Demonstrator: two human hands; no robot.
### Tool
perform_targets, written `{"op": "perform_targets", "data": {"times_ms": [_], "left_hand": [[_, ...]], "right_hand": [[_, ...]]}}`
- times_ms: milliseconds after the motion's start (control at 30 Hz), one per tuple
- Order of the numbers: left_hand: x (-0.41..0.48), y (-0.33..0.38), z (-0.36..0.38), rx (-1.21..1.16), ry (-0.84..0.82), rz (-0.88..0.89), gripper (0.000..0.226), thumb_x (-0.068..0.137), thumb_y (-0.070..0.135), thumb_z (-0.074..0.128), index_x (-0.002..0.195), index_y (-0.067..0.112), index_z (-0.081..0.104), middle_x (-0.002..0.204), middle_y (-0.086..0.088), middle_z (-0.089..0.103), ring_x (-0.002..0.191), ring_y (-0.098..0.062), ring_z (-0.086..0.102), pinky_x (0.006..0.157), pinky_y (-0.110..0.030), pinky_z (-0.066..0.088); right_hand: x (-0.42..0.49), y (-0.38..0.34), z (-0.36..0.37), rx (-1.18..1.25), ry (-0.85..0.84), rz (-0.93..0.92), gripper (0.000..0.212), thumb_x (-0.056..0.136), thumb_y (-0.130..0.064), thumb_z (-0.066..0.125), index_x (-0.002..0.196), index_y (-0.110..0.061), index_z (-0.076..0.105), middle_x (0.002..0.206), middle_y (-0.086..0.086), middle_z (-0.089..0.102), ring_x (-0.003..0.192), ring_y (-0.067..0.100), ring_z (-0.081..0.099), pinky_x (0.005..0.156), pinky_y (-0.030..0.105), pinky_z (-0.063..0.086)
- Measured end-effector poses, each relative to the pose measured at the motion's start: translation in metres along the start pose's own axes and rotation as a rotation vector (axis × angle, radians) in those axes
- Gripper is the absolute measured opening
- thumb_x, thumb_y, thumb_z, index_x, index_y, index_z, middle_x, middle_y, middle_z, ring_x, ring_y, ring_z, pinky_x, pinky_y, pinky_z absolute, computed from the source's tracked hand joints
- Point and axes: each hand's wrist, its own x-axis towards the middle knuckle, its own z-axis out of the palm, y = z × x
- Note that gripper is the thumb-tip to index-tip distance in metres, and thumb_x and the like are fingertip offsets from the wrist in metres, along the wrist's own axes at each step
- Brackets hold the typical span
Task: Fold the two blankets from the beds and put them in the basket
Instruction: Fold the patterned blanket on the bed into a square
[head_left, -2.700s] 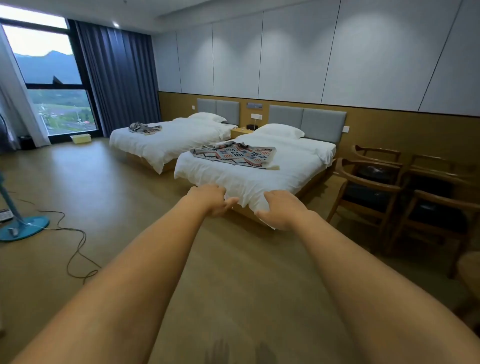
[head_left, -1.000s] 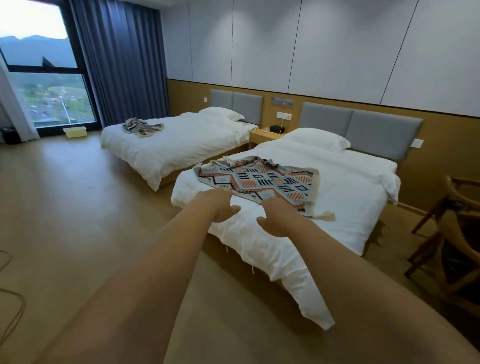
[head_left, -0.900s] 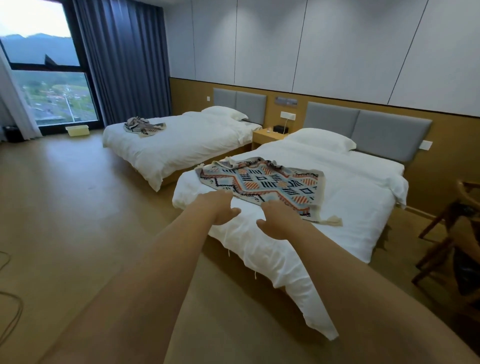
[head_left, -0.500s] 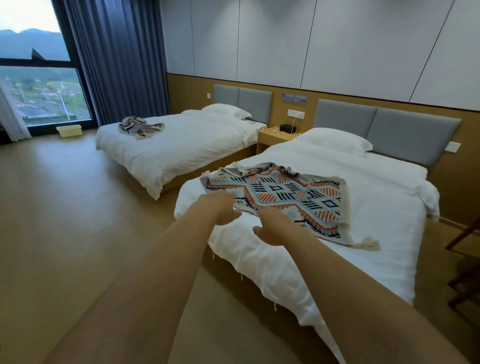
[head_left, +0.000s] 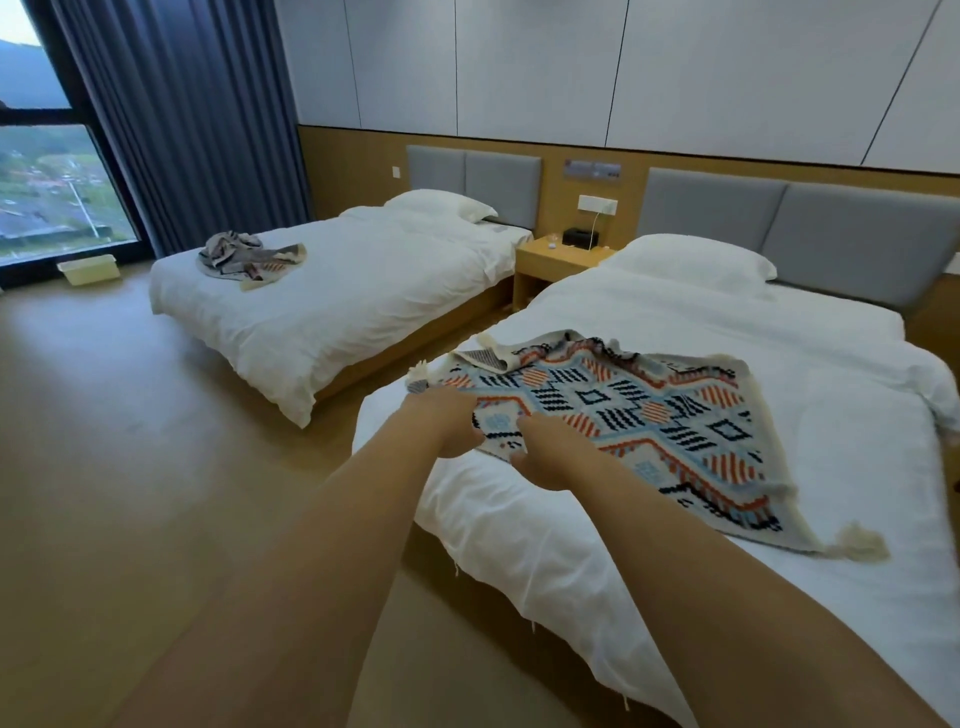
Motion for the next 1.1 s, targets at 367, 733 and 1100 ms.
{"op": "perform_targets", "data": {"times_ms": [367,733,1100], "left_hand": [[0.233,-0.093,-0.027,0.091,-0.101,0.095,0.046,0.091,0.042,0.048,0.131,0.018,0.045,0.131,-0.006,0.053,0.113,-0.025,0.054,0.093,-0.04,0.047],[0.417,-0.231,-0.03,0.135,-0.186,0.203,0.053,0.094,0.039,0.044,0.139,0.014,0.033,0.143,-0.009,0.042,0.125,-0.029,0.045,0.101,-0.044,0.041],[0.588,-0.352,-0.024,0.291,-0.212,0.476,0.056,0.092,0.046,0.044,0.139,0.018,0.034,0.143,-0.006,0.043,0.127,-0.026,0.044,0.102,-0.042,0.041]], "right_hand": [[0.255,0.019,-0.015,0.006,-0.079,0.086,0.039,0.095,-0.03,0.044,0.127,-0.008,0.044,0.133,0.015,0.048,0.115,0.03,0.05,0.092,0.039,0.043],[0.441,-0.009,0.002,0.065,-0.154,0.219,0.046,0.097,-0.031,0.041,0.135,-0.007,0.035,0.14,0.014,0.039,0.122,0.03,0.045,0.095,0.04,0.042],[0.563,-0.046,0.025,0.282,-0.164,0.605,0.052,0.097,-0.034,0.041,0.143,-0.012,0.027,0.151,0.012,0.029,0.132,0.03,0.037,0.099,0.037,0.038]]}}
